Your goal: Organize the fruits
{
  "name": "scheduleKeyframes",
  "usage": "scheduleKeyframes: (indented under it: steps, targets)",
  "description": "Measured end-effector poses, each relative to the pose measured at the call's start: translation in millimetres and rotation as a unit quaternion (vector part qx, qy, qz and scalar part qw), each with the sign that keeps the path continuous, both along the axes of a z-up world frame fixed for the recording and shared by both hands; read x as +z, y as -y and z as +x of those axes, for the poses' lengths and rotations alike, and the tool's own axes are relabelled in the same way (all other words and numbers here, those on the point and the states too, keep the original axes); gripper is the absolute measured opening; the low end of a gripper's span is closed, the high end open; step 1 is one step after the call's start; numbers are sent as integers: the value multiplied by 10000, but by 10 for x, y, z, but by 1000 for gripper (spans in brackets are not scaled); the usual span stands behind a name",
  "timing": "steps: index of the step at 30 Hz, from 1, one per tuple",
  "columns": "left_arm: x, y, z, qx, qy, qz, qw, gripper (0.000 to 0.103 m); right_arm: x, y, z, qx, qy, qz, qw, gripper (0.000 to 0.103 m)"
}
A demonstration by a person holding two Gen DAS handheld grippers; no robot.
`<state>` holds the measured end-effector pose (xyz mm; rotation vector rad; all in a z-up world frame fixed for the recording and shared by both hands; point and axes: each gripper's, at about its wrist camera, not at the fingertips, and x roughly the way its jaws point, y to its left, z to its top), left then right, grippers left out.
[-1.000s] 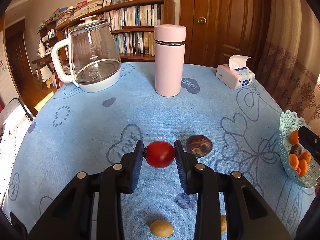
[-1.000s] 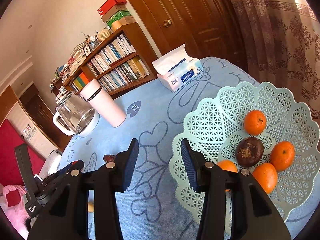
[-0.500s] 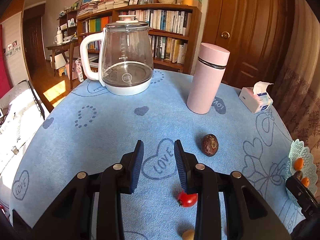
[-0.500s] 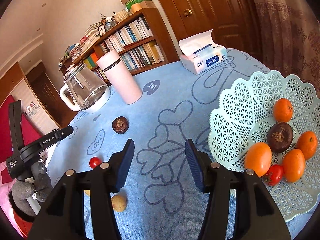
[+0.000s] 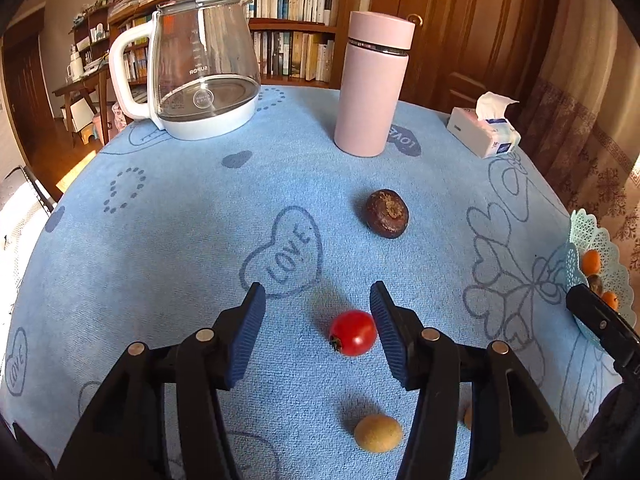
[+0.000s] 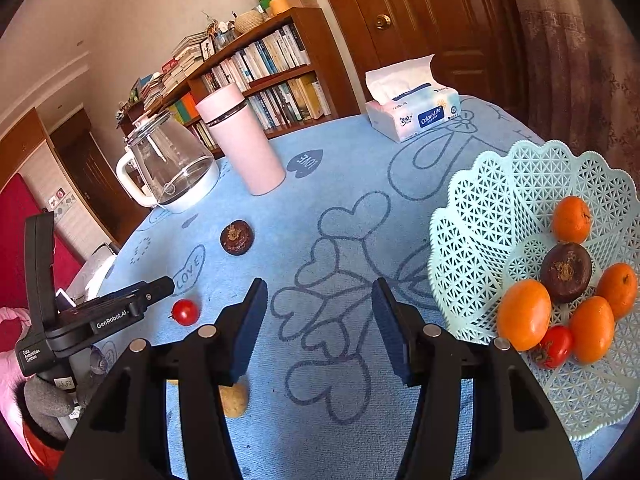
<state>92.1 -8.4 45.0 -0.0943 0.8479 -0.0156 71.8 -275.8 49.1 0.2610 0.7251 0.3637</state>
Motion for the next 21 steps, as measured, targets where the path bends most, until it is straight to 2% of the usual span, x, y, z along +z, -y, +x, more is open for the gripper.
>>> scheduleKeyframes:
  steps: [6, 12, 15, 21]
  targets:
    - [-162, 112, -30, -314, -227, 72, 9992, 54, -16, -17, 2, 37, -18, -43, 10000, 56]
    - [-304, 154, 8, -367, -363, 158, 9985, 38, -21, -12, 12, 32, -21, -56, 10000, 56]
    - [-277, 117, 1, -323, -333, 79, 9989, 29, -23, -13, 12, 32, -15, -69, 10000, 56]
    - [-93, -41, -91, -32, -64, 18, 10000, 29, -32, -32, 23, 12, 22, -159, 9999, 57]
